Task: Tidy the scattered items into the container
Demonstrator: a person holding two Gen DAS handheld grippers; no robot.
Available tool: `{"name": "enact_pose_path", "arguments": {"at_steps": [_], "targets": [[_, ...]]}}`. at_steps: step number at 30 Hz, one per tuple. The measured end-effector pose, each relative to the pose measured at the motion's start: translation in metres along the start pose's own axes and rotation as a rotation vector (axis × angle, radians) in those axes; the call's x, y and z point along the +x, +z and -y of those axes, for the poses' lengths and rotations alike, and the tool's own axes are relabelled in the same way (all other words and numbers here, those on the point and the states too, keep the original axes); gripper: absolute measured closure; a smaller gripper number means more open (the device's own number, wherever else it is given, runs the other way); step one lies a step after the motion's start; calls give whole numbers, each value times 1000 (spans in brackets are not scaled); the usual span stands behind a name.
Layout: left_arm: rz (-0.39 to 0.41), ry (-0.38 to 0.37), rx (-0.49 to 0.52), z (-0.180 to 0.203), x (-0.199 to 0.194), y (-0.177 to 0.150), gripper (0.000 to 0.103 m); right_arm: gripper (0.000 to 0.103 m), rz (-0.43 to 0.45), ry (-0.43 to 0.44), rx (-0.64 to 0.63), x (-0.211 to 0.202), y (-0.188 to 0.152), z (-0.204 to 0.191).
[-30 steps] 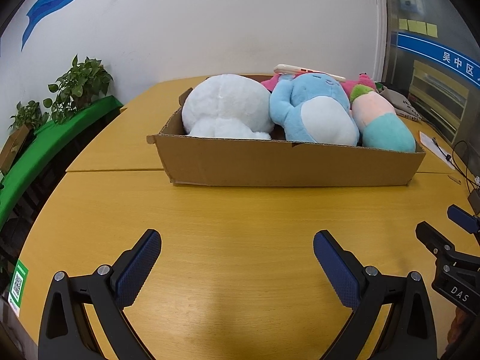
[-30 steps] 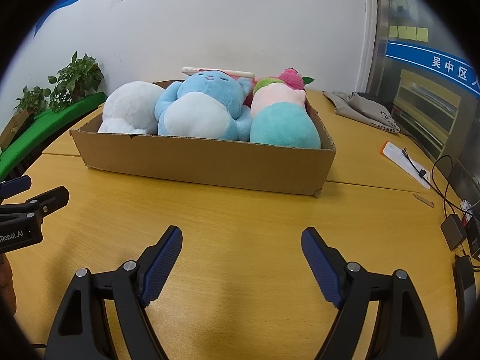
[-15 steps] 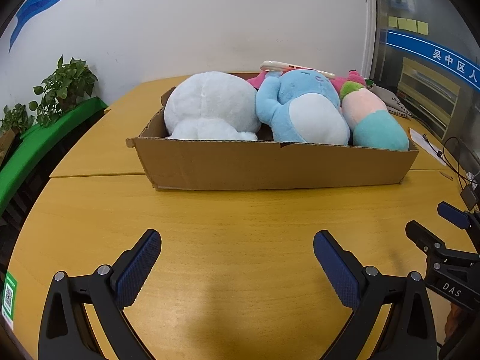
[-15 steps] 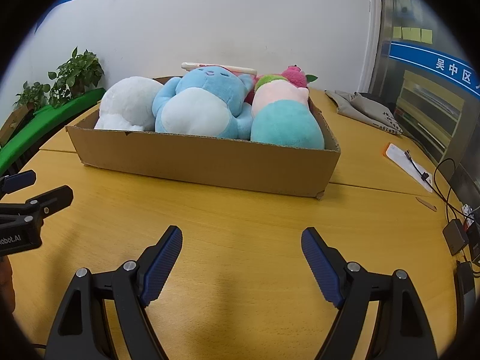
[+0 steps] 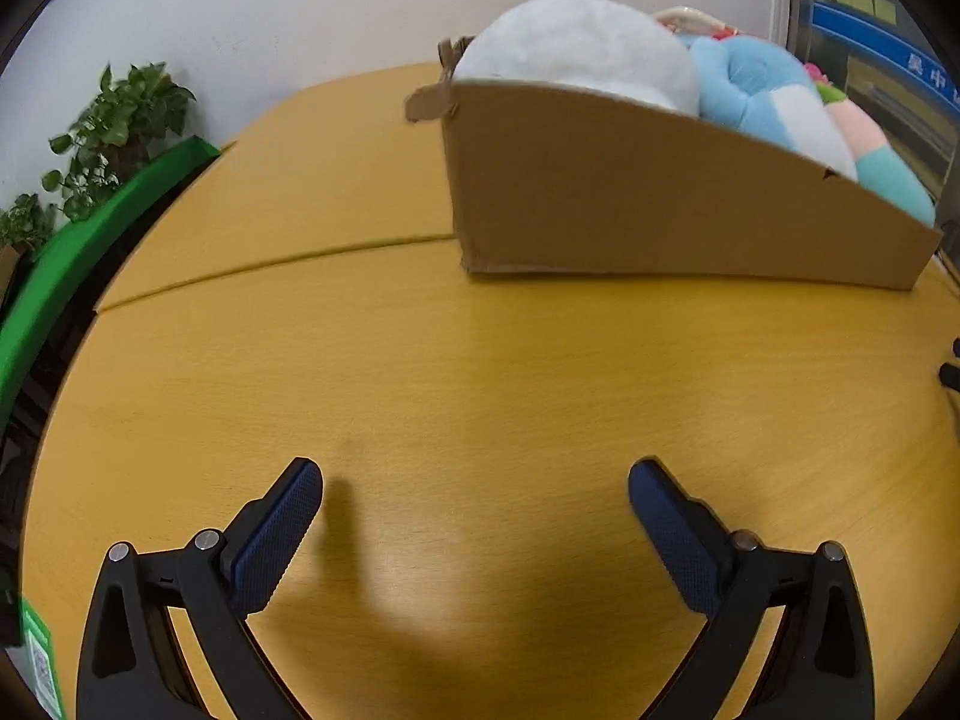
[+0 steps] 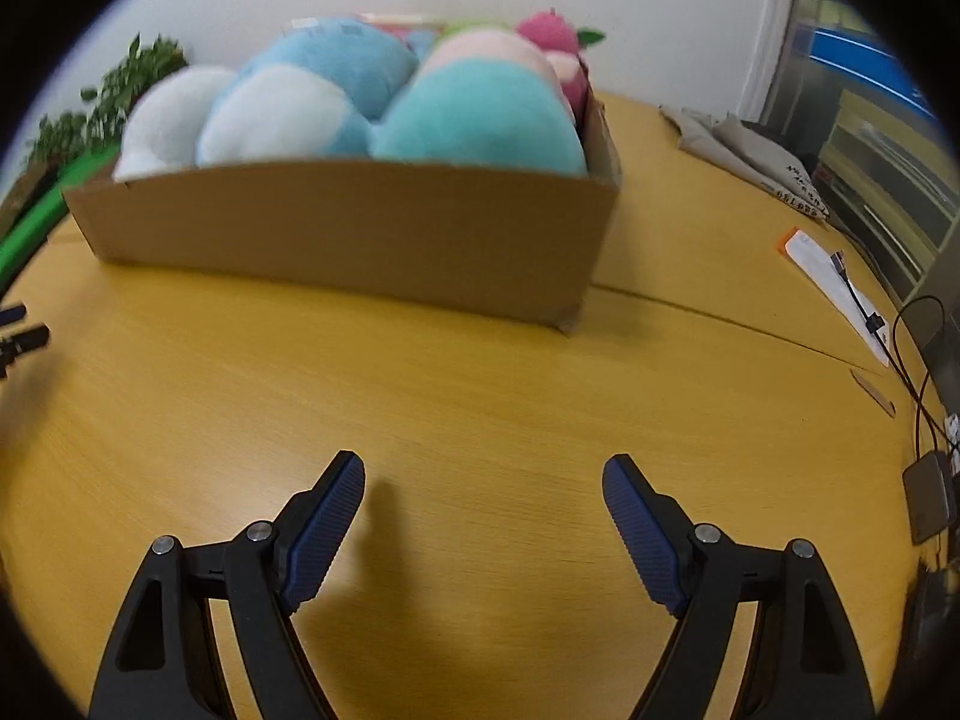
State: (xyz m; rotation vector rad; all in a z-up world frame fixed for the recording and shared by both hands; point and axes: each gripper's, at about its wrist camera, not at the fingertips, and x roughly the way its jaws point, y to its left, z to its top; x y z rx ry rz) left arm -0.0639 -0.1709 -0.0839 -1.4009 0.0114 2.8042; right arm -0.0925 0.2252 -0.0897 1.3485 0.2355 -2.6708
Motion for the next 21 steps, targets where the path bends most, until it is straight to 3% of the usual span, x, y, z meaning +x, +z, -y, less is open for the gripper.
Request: {"name": "enact_pose_path", "arguments": {"at_steps": [4, 7, 16, 21], "targets": [[-7, -22, 16, -18, 4, 4, 0, 16, 8, 73, 3, 4, 0, 15], [-7, -32, 29, -32, 7, 8, 0, 0, 15, 125, -52, 5, -4, 17], [-10, -80, 78, -79, 18, 23, 0, 0, 25, 306, -301, -6, -11, 42], [-11, -144, 161, -91, 24, 30, 0, 0, 27, 303, -299, -2, -6, 72]]}}
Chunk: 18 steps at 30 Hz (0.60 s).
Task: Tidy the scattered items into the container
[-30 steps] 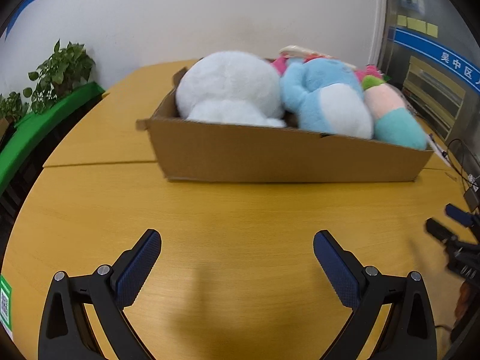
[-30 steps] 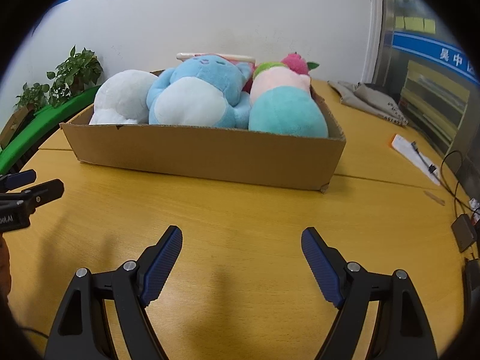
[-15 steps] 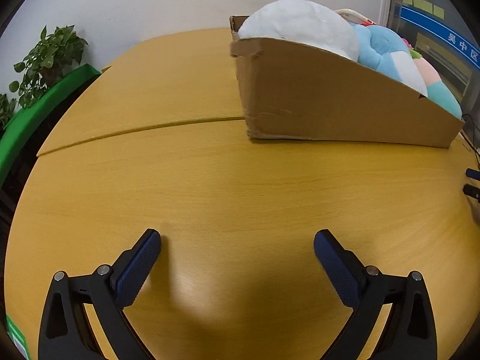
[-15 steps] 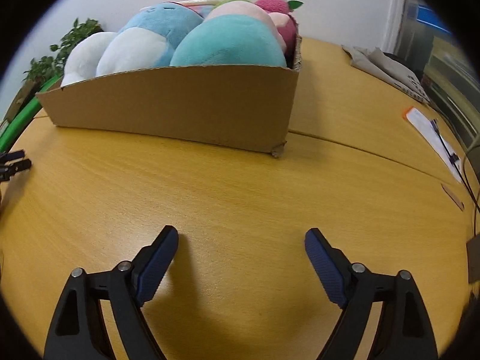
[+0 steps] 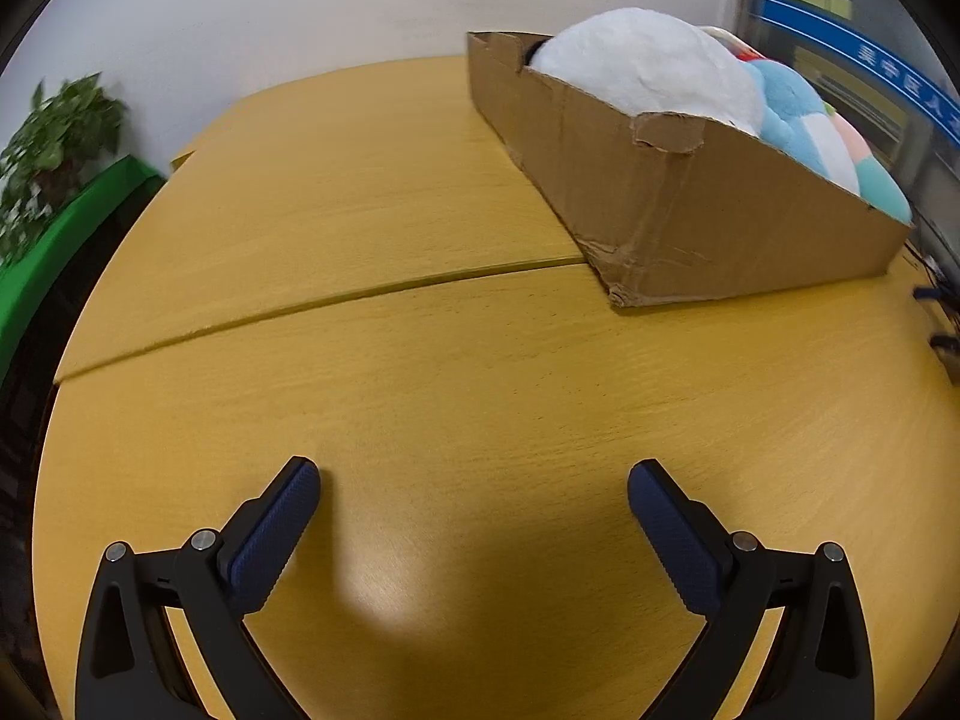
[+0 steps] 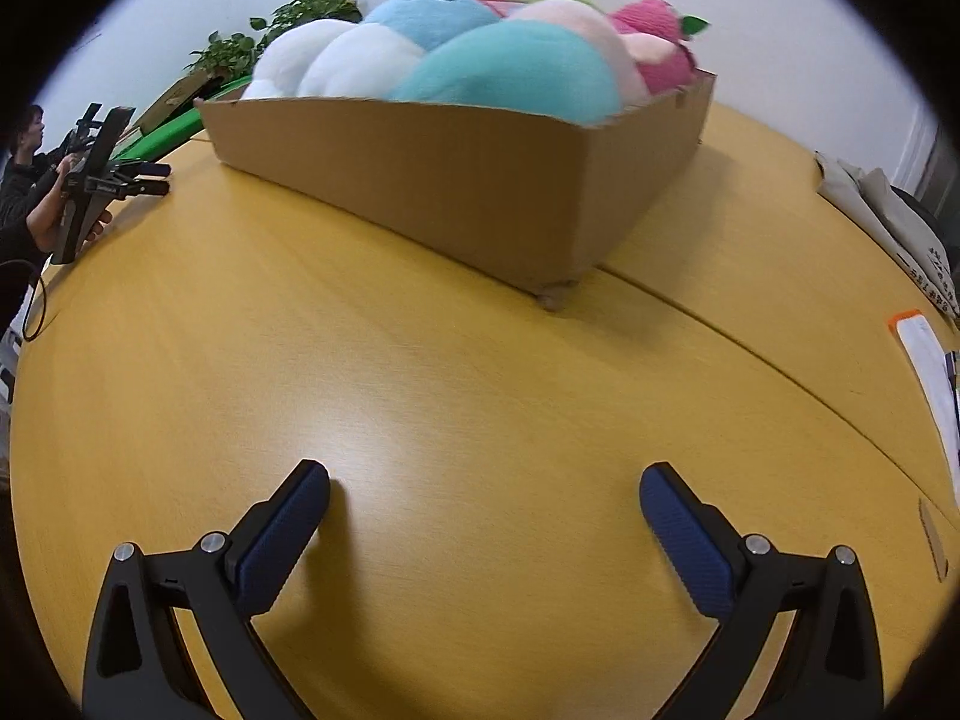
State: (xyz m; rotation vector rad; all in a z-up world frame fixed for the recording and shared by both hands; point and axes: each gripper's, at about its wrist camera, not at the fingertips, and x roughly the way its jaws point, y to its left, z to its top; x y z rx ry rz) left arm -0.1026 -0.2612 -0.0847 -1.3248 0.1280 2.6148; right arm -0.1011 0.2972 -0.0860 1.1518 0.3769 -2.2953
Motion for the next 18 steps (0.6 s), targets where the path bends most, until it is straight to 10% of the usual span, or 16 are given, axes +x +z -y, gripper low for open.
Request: {"name": "enact_pose_path", "arguments": {"at_steps": [18], "targets": [[0, -19, 31, -10, -1, 1, 0, 0, -4, -67, 90, -13, -22, 37]]}}
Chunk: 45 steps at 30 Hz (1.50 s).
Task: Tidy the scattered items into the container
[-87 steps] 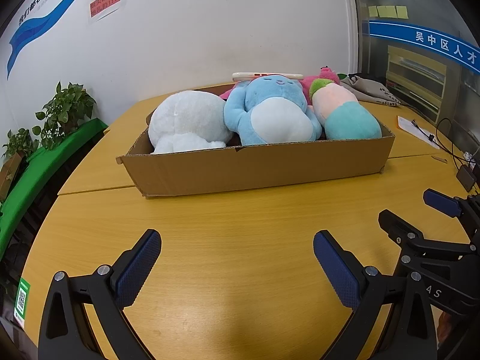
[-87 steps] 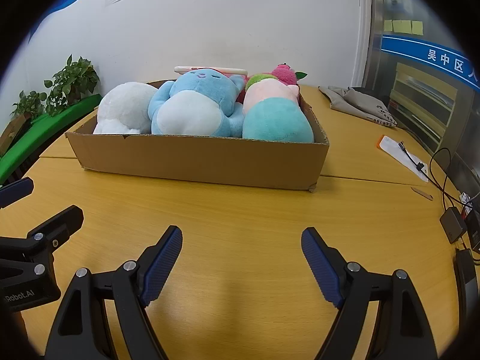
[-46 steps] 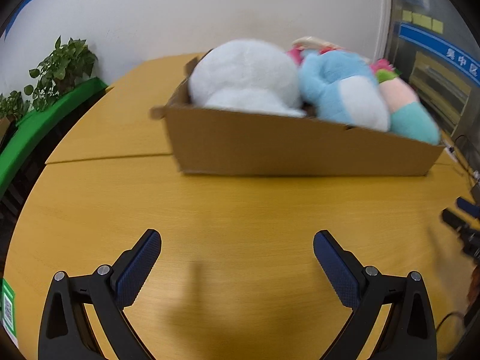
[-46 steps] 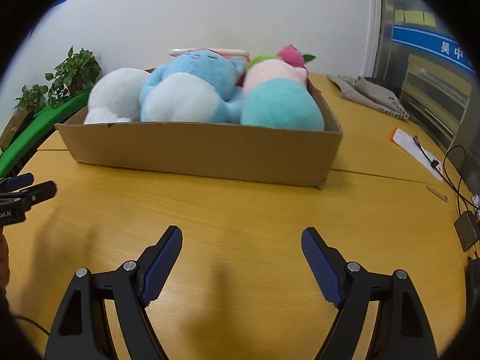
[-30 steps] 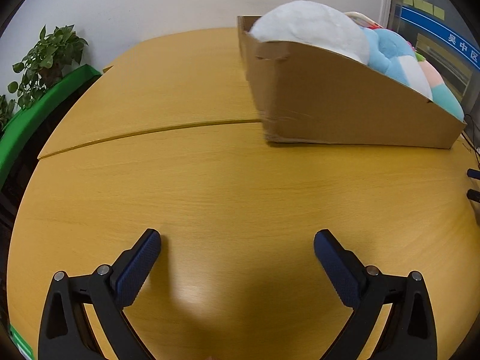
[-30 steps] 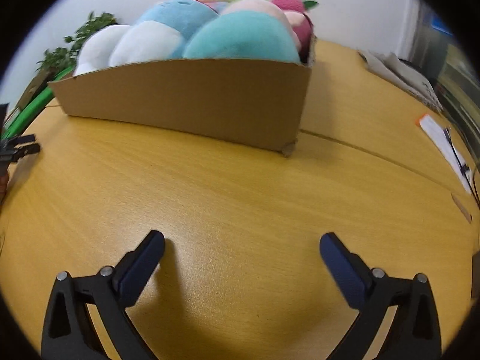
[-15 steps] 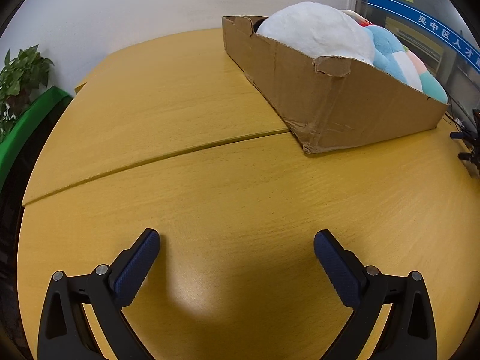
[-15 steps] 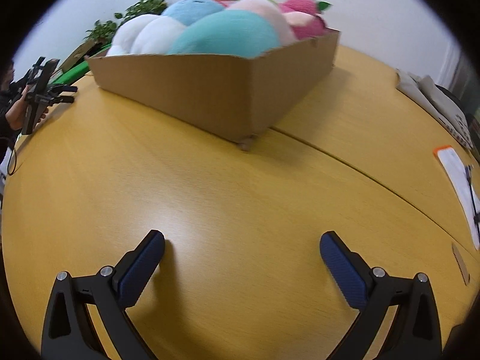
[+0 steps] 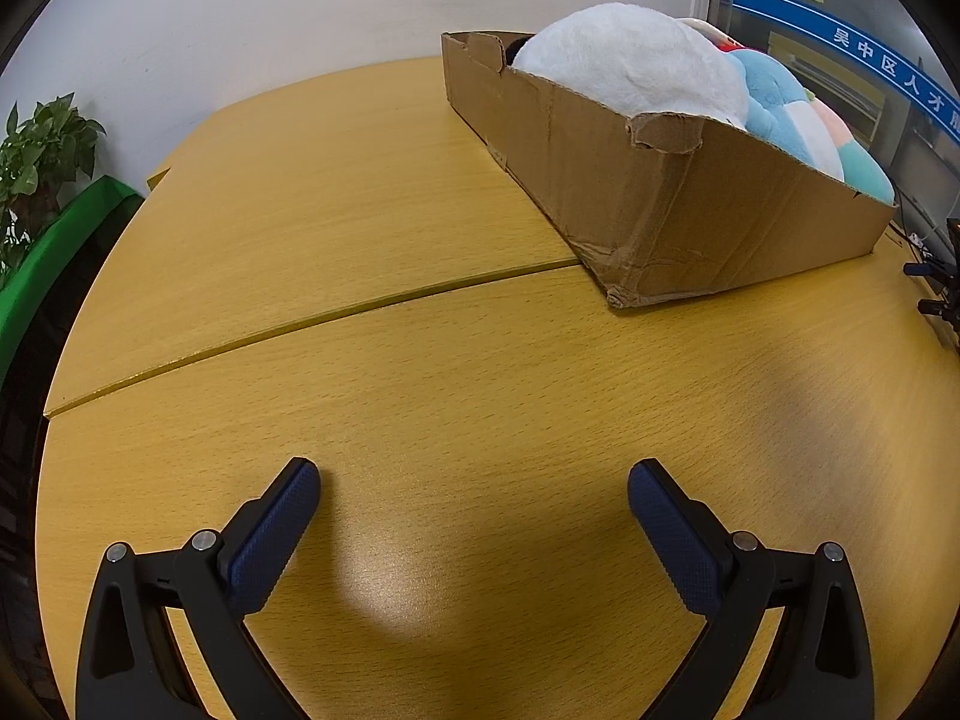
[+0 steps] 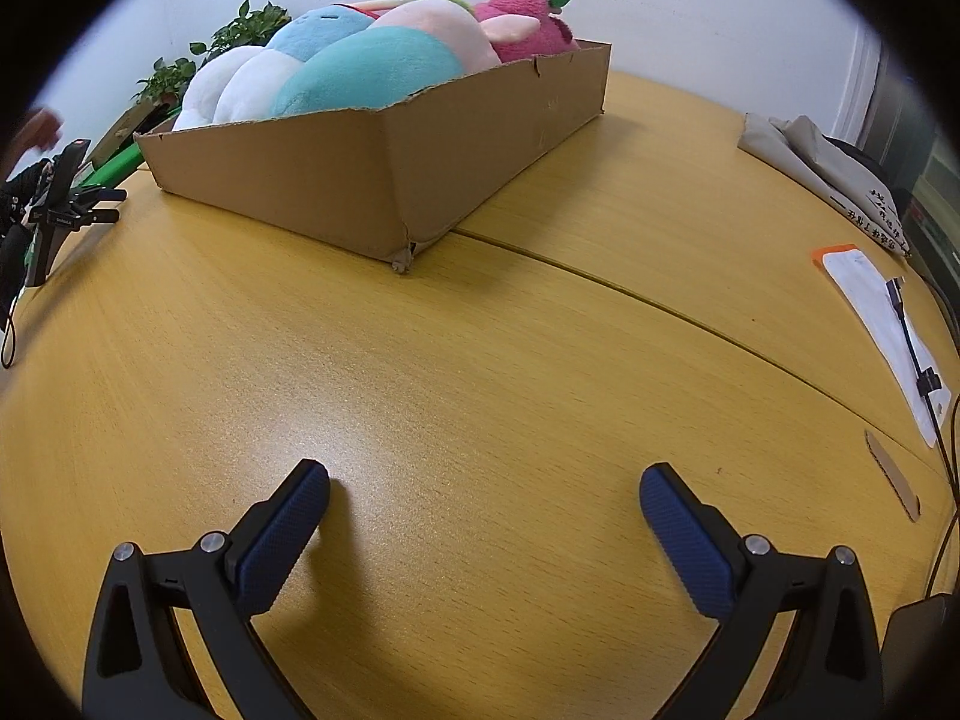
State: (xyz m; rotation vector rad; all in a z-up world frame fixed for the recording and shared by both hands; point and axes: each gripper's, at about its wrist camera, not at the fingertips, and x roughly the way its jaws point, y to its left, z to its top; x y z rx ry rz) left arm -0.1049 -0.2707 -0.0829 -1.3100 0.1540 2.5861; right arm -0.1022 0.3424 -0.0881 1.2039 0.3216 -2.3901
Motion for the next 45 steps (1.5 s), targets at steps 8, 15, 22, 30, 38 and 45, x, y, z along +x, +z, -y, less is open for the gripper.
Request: {"name": "enact_pose_path", "arguments": {"at_steps": [8, 15, 22, 30, 38, 45], "targets": [[0, 1, -1, -1, 0, 1, 0, 0, -3, 15, -22, 2, 5, 5], [0, 1, -1, -3, 0, 1, 0, 0, -3, 21, -28, 2, 5, 4], [0, 1, -2, -3, 0, 2, 0, 0, -4, 21, -27, 2, 5, 3], [0, 2, -3, -4, 0, 2, 0, 0, -5, 20, -27, 1, 6, 3], [1, 2, -3, -1, -1, 0, 0, 0, -6, 20, -27, 1, 6, 4], [1, 2, -3, -2, -2, 0, 0, 0, -7, 19, -27, 1, 6, 3]]}}
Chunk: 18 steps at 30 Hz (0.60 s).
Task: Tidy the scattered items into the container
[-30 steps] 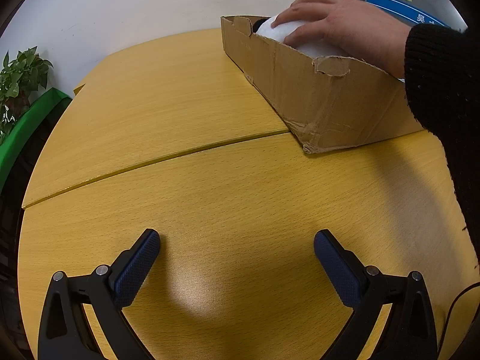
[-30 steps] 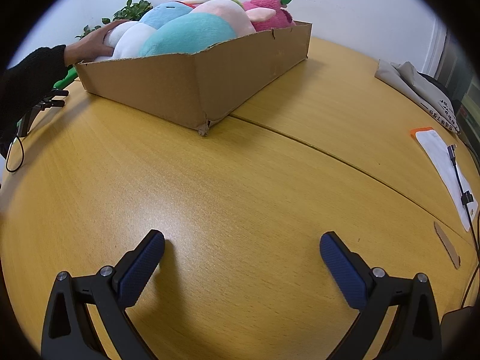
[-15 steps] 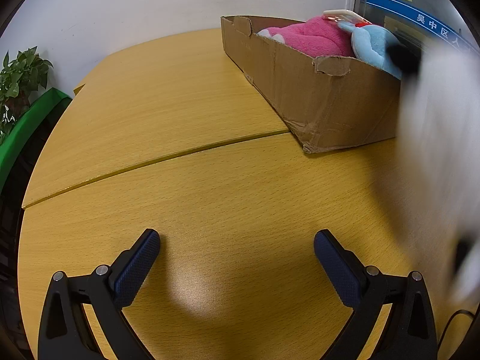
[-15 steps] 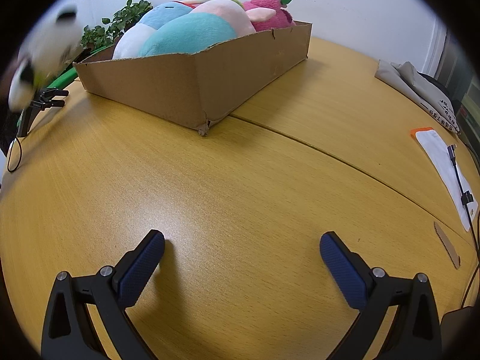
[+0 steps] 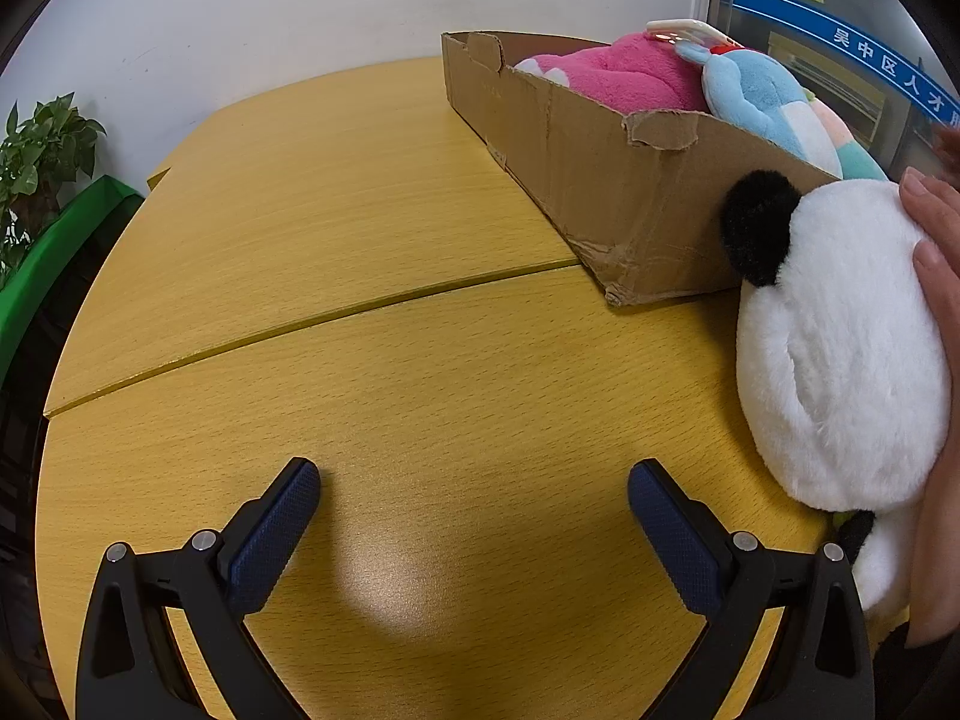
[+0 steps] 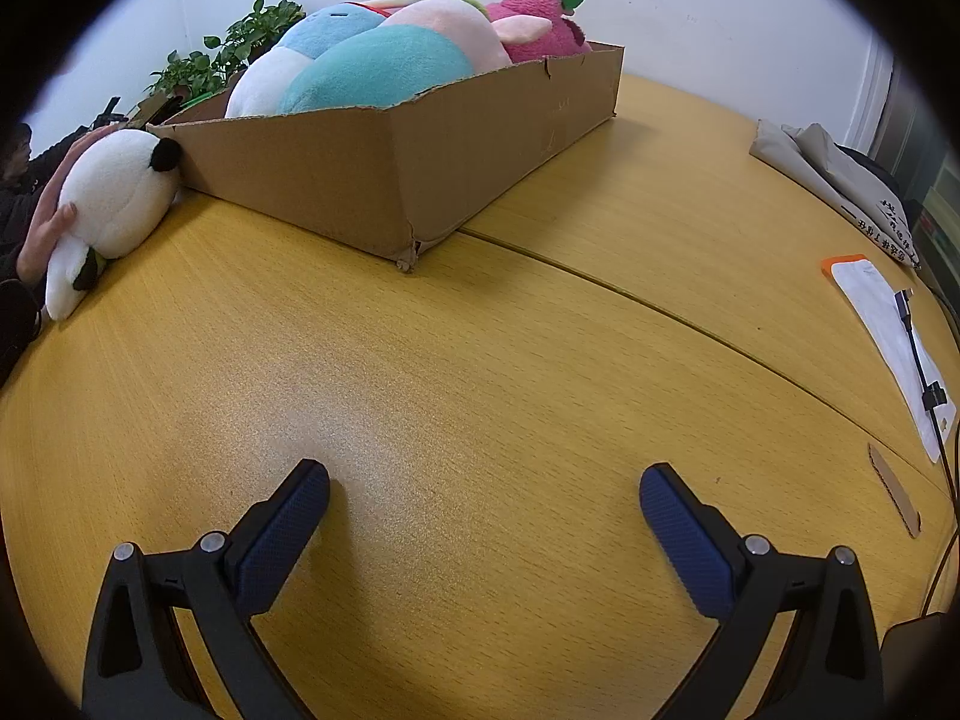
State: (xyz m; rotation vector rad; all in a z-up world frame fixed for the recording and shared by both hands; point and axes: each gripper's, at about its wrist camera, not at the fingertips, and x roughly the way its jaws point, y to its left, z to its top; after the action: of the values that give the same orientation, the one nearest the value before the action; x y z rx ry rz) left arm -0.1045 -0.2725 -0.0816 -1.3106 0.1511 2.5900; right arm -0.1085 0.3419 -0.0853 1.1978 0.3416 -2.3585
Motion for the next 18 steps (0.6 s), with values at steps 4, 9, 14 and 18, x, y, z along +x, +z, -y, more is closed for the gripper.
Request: {"name": "enact_pose_path", "arguments": {"at_steps": [4, 9, 14, 18], "targets": [[0, 0, 0, 0, 0, 0, 0, 0, 0, 0, 0, 0, 0, 0], [0, 0, -1, -1, 0, 0, 0, 0, 0, 0, 0, 0, 0, 0], [0, 1, -1, -1, 0, 0, 0, 0, 0, 0, 0, 1, 1, 0], [0, 1, -1, -1, -1, 0, 0, 0, 0, 0, 0, 1, 0, 0]]}}
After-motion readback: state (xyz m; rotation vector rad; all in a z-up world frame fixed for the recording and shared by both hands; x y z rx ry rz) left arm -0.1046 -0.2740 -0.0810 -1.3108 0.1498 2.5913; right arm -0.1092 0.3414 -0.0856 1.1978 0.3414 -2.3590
